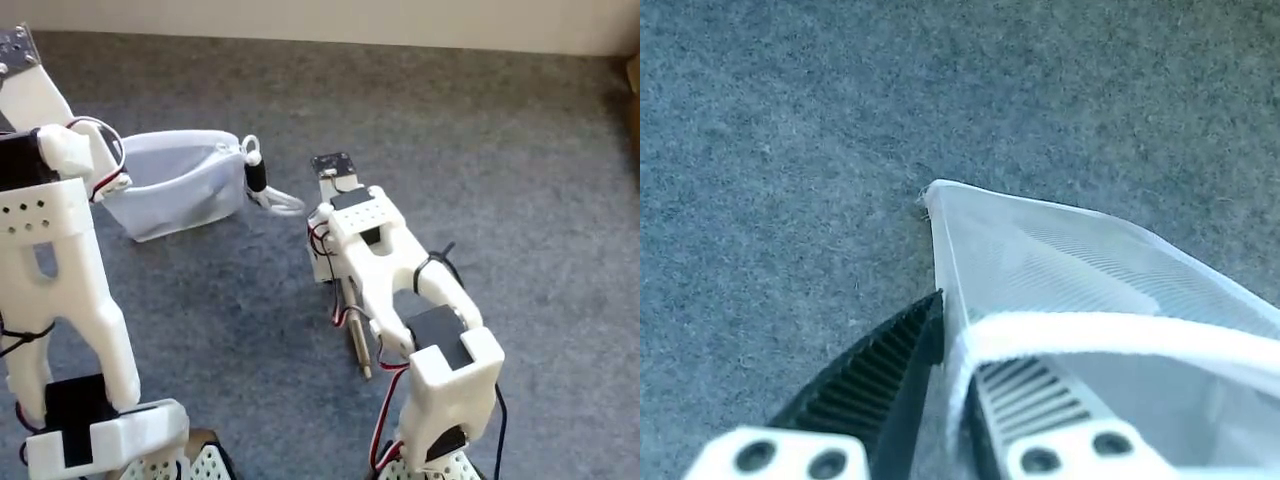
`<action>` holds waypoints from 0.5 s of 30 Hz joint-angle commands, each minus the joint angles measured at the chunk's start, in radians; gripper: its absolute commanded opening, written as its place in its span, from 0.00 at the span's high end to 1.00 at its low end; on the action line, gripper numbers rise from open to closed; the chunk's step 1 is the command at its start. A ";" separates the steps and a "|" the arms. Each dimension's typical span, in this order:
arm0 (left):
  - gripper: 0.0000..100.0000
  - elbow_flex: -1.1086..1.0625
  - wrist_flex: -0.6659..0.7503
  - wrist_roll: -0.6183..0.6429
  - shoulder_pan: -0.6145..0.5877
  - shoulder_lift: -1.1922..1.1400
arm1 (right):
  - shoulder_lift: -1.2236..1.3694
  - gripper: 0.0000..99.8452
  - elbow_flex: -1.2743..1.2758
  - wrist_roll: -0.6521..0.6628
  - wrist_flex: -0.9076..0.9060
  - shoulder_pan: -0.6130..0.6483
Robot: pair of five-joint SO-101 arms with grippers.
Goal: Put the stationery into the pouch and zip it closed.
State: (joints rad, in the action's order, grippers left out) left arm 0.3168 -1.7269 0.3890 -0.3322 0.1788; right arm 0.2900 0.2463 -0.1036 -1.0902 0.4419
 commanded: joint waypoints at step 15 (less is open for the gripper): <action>0.99 0.004 0.037 0.000 -0.018 0.016 | -0.354 1.00 -0.019 0.012 -0.116 -0.001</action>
State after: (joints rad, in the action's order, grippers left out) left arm 0.3153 -1.7223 0.3890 -0.3322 0.1788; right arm 0.0783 0.2340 -0.1036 -1.1776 0.4480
